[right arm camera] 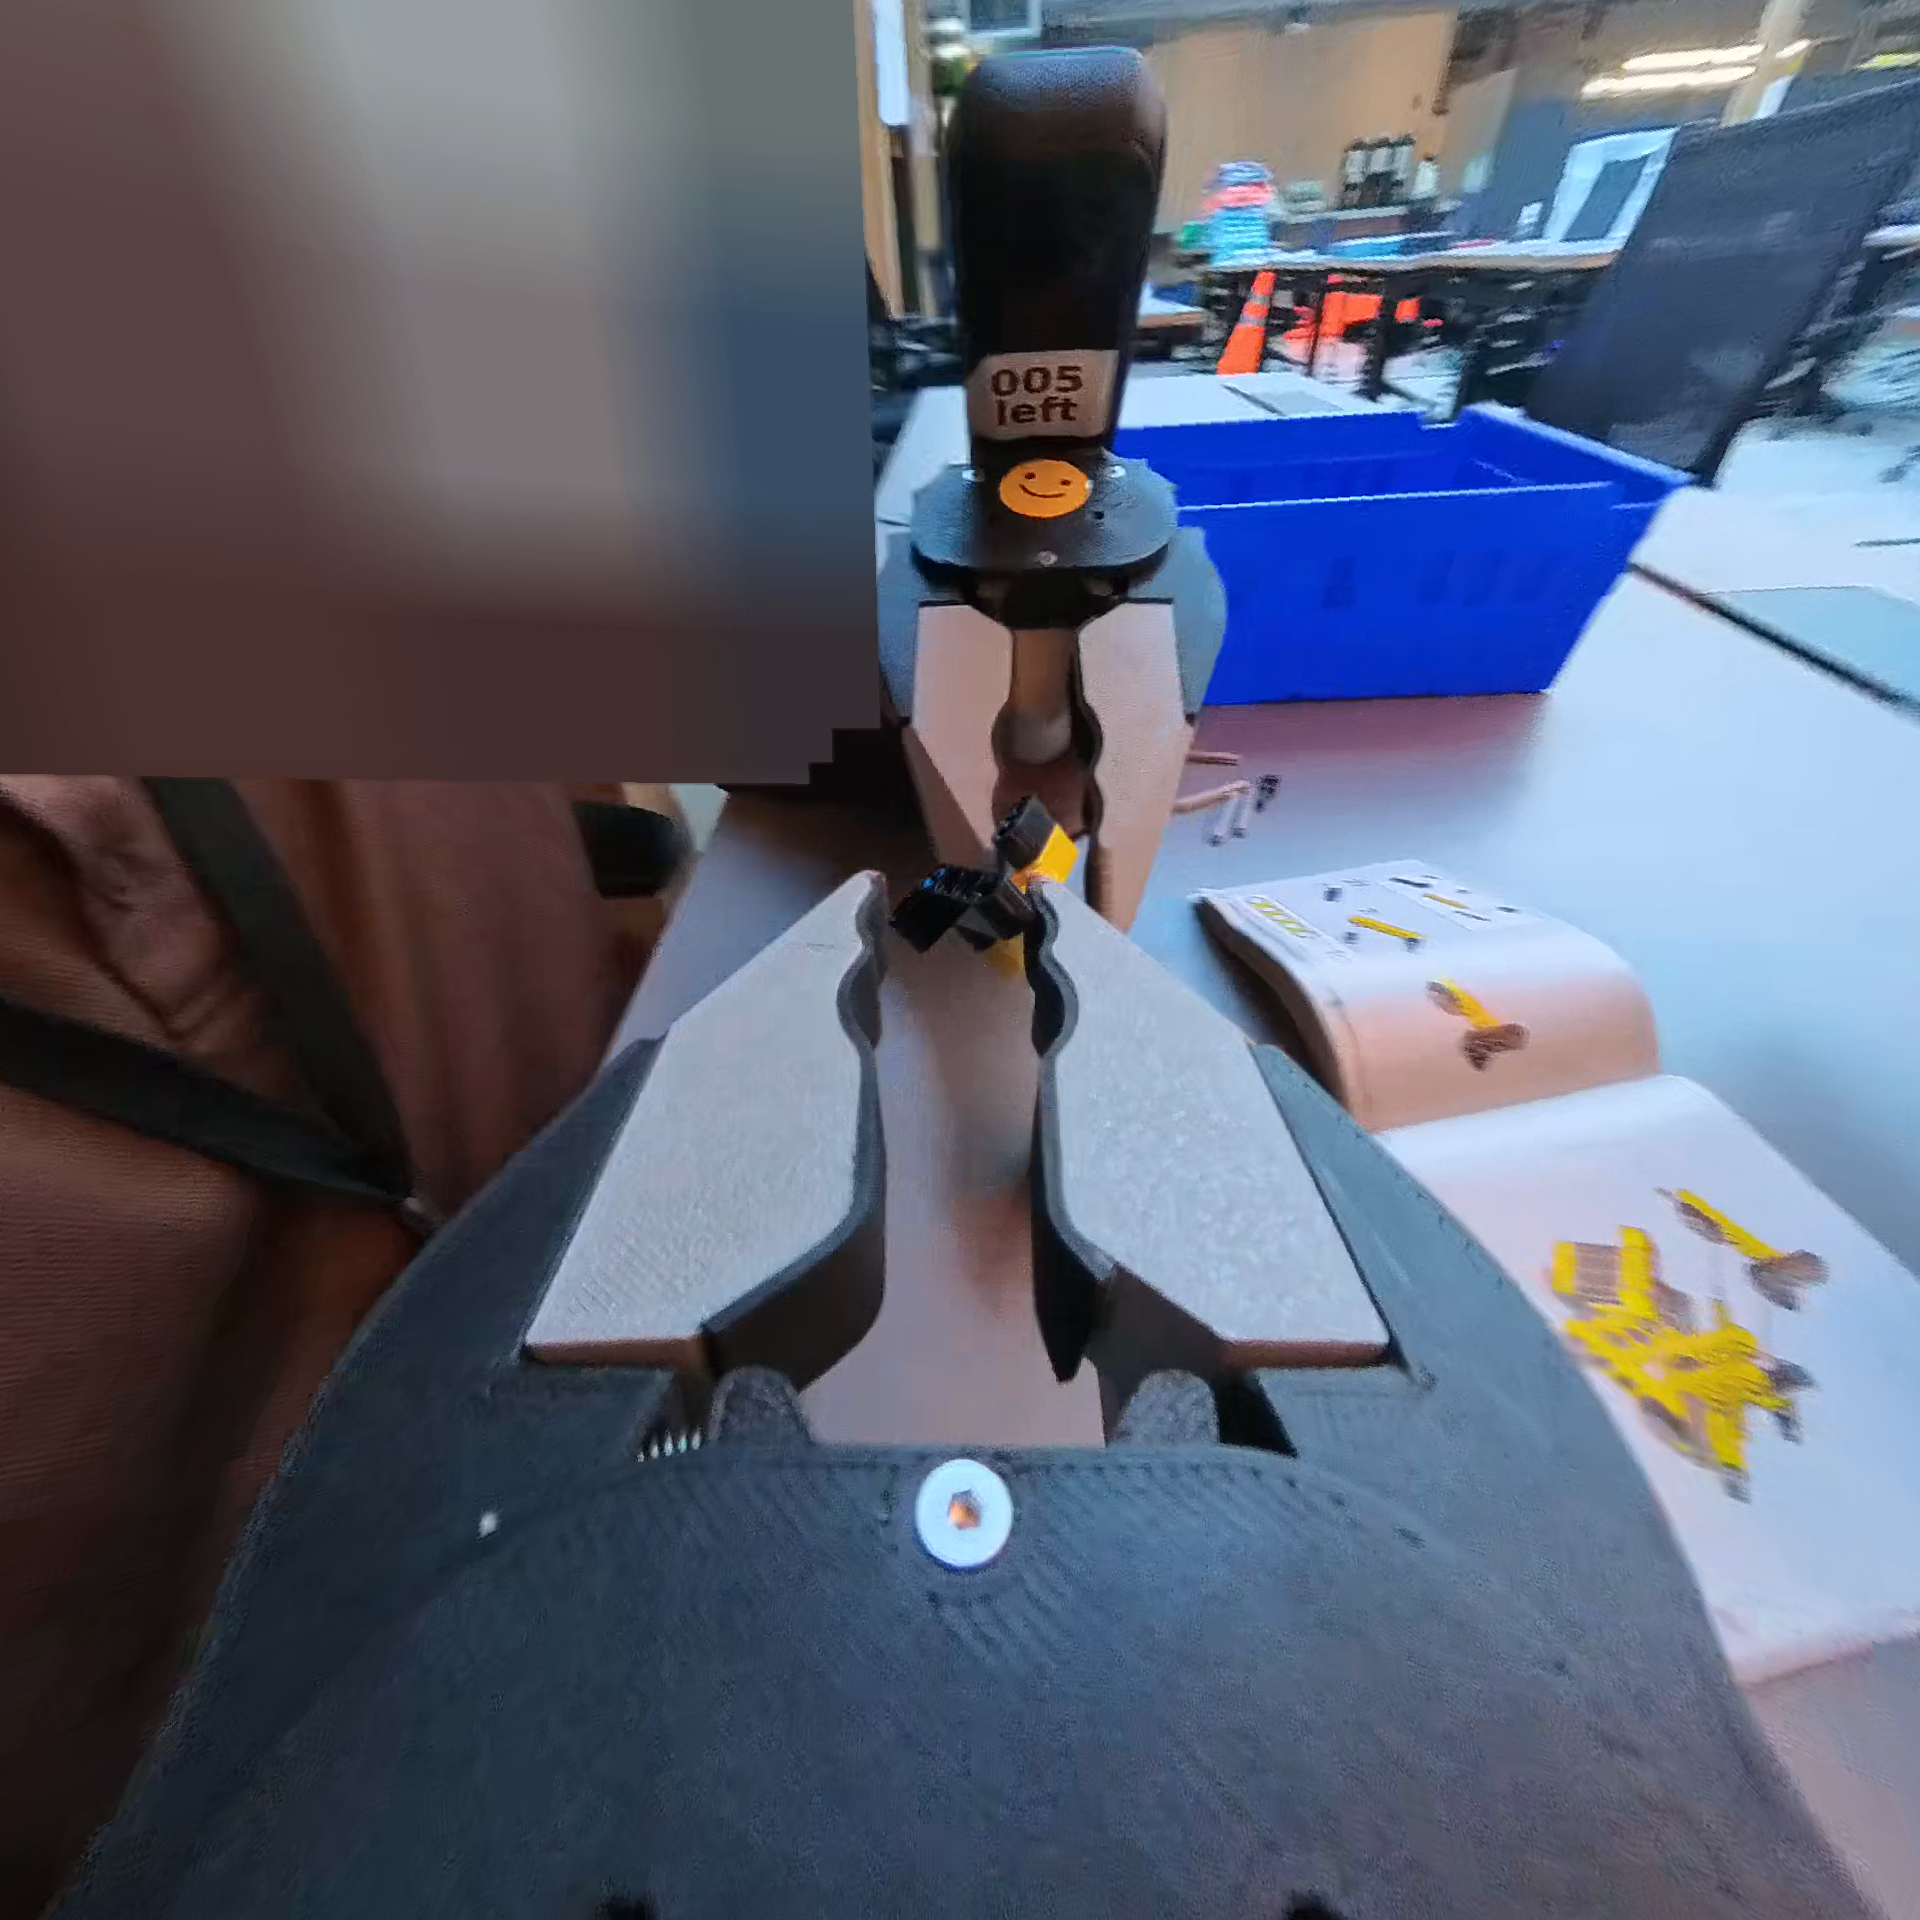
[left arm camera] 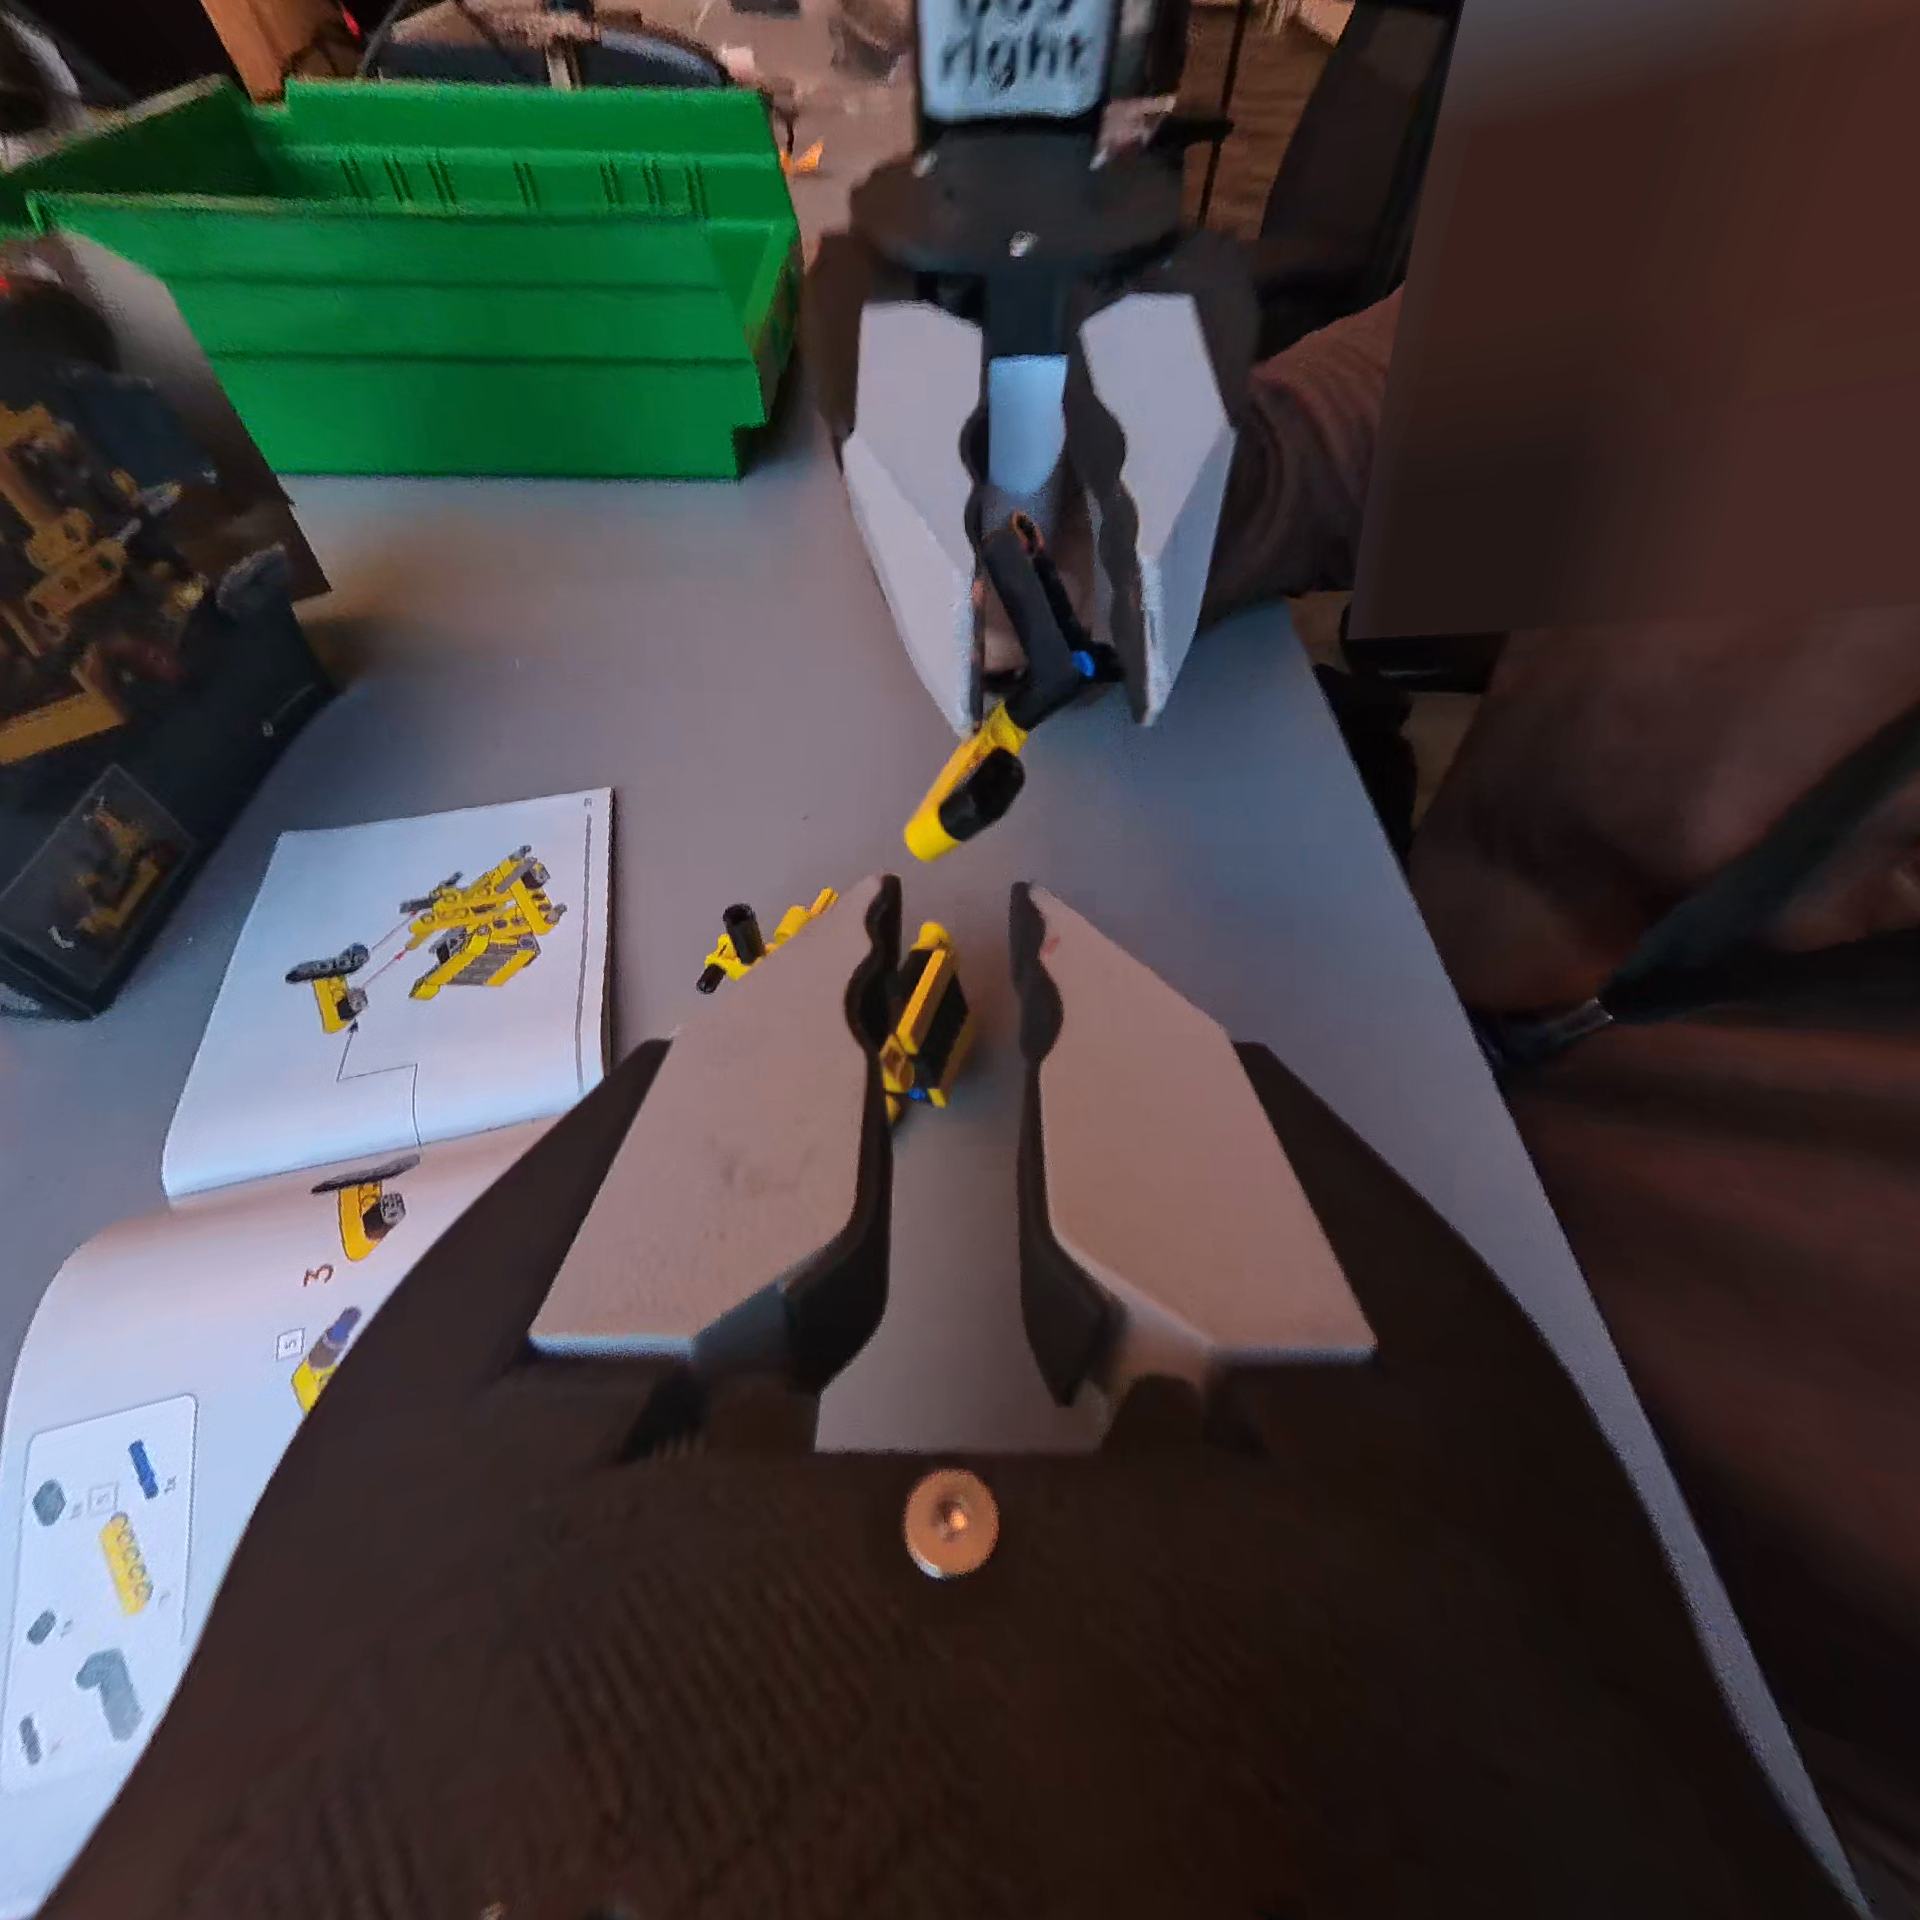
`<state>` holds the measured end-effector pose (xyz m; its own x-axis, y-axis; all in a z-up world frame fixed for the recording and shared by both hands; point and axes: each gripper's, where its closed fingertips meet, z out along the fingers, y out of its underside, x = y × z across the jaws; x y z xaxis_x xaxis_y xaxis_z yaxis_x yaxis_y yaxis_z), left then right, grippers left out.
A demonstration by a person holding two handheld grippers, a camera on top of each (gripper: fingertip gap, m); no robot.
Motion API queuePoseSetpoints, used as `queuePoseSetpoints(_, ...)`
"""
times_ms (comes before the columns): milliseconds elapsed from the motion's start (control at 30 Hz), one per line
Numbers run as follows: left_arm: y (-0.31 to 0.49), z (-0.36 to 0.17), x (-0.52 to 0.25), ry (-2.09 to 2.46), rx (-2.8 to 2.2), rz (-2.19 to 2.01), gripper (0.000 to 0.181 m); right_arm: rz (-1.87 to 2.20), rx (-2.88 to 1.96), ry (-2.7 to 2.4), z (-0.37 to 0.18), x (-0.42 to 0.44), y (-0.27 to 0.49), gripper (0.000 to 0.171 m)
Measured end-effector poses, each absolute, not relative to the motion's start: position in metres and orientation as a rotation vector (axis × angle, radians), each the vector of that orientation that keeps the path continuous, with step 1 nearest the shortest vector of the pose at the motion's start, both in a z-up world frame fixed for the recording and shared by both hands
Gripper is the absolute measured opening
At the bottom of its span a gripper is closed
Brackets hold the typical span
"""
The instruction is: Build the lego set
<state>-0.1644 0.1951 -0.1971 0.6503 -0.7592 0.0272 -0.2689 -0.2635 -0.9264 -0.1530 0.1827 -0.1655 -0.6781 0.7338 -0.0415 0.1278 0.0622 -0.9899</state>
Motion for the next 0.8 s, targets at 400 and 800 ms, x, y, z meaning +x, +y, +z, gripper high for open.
queuePoseSetpoints(400,0.193,-0.186,-0.159,0.735,-1.789,-0.761,0.010,1.714,-0.973,-1.918,-0.180,-0.160,0.181,0.024)
queuePoseSetpoints(800,0.209,-0.186,-0.188,0.534,-1.845,-0.754,0.004,1.445,-1.151,-1.793,-0.192,-0.179,0.223,0.035)
